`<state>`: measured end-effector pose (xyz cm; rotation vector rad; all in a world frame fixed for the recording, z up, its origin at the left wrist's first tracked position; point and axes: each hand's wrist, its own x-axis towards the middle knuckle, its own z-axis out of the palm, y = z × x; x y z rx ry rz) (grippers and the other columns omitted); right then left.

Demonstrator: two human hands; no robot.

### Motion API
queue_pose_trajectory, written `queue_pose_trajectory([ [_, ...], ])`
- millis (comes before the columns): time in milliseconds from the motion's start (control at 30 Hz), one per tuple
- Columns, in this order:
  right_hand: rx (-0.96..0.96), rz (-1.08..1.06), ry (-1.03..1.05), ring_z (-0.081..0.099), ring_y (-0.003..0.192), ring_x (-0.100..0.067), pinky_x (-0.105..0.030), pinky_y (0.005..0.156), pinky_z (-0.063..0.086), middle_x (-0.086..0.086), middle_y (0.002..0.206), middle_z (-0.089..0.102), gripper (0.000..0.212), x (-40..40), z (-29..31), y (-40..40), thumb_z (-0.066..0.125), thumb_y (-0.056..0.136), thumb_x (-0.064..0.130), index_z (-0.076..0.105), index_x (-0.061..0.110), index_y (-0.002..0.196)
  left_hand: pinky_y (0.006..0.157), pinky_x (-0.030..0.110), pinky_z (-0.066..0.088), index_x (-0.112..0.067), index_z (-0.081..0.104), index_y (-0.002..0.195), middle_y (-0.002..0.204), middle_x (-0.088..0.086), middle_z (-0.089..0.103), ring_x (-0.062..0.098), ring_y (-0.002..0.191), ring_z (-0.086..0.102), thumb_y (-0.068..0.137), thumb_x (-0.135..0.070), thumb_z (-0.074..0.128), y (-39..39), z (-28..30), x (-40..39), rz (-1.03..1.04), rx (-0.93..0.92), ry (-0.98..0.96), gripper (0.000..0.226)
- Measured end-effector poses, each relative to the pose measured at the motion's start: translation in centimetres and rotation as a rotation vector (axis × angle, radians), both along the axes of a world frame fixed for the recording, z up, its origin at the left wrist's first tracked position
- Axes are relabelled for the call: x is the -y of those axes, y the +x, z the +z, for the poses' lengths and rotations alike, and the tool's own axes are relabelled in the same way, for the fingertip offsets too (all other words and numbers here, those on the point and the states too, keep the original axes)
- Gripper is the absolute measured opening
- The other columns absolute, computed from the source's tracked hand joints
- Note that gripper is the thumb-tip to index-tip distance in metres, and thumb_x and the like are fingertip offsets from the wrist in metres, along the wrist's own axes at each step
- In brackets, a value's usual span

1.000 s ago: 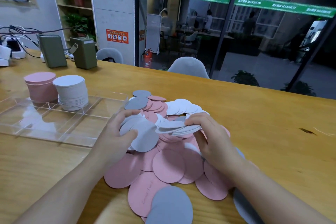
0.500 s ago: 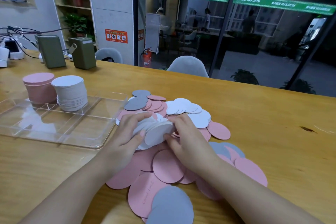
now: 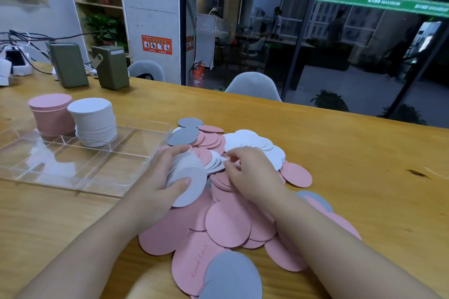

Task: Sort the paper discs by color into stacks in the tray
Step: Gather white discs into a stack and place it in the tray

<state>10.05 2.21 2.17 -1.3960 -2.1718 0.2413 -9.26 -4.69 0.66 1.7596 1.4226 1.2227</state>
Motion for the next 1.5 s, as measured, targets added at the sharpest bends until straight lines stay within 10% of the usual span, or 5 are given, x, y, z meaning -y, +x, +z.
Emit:
queue_pose_trajectory([
  [300, 0.156, -0.075, -0.202, 0.05, 0.099, -0.027, -0.04, 0.083, 0.046, -0.006, 0.093, 0.065, 0.045, -2.3, 0.2, -2.3, 0.056, 0.084, 0.05, 0.062, 0.007, 0.096, 0.063, 0.039, 0.056, -0.052, 0.052, 0.104, 0.121, -0.002, 0.049, 0.027, 0.101, 0.057, 0.067, -0.026, 0.056, -1.3, 0.1, -0.3, 0.016, 0.244, -0.142, 0.045],
  [700, -0.224, 0.008, -0.277, 0.048, 0.102, -0.015, -0.029, 0.092, 0.039, -0.004, 0.129, 0.049, 0.054, -1.8, 1.1, -2.4, 0.061, 0.088, 0.018, 0.037, 0.016, 0.137, 0.078, 0.05, 0.055, -0.055, 0.05, 0.107, 0.124, -0.007, 0.048, 0.024, 0.11, 0.054, 0.067, -0.032, 0.055, -1.2, 0.2, -0.2, 0.026, 0.209, -0.143, 0.047],
  [1300, -0.453, -0.021, -0.133, 0.051, 0.087, -0.003, -0.01, 0.067, 0.041, 0.007, 0.102, 0.055, 0.017, 0.9, 1.3, 3.7, 0.047, 0.095, 0.012, 0.046, 0.025, 0.105, 0.063, 0.012, 0.048, -0.044, 0.05, 0.109, 0.114, -0.01, 0.055, -0.006, 0.083, 0.057, 0.067, -0.025, 0.056, 0.4, 0.4, 0.1, 0.012, 0.318, -0.069, 0.046],
  [1500, -0.509, 0.184, -0.171, 0.051, 0.075, 0.004, -0.014, 0.068, 0.038, 0.02, 0.086, 0.054, 0.032, 3.2, 1.1, 3.0, 0.044, 0.095, 0.004, 0.043, 0.036, 0.092, 0.095, 0.043, 0.047, -0.058, 0.042, 0.111, 0.133, -0.01, 0.045, 0.014, 0.121, 0.048, 0.07, -0.041, 0.061, 0.6, -0.2, -0.1, 0.018, 0.235, -0.022, 0.049],
])
